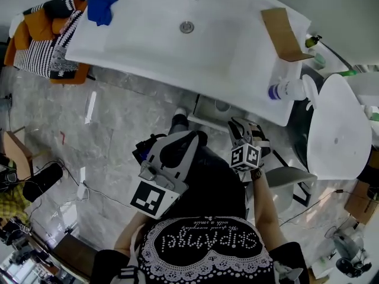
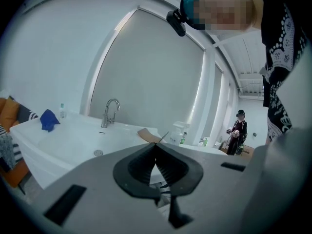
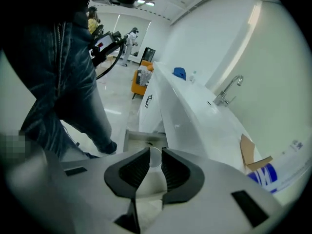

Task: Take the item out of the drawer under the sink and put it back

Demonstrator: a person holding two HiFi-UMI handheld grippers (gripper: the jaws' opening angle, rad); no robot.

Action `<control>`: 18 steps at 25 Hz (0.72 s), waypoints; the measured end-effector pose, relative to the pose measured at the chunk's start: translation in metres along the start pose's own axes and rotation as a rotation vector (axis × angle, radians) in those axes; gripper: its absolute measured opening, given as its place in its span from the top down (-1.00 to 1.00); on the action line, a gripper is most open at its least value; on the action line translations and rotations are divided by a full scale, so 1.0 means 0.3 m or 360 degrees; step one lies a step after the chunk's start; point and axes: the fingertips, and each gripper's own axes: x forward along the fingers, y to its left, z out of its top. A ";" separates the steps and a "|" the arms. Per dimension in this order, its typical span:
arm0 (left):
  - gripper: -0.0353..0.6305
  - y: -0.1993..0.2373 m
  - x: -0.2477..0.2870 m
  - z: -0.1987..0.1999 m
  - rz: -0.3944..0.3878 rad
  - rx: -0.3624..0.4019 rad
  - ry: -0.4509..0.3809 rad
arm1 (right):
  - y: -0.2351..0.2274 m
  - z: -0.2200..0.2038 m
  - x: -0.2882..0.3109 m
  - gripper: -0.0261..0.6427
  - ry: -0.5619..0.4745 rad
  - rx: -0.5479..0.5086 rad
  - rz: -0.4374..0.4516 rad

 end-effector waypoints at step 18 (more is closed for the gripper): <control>0.88 0.031 0.003 -0.009 0.0067 -0.0014 0.0046 | 0.040 -0.071 0.152 0.68 0.0122 -0.0047 0.0123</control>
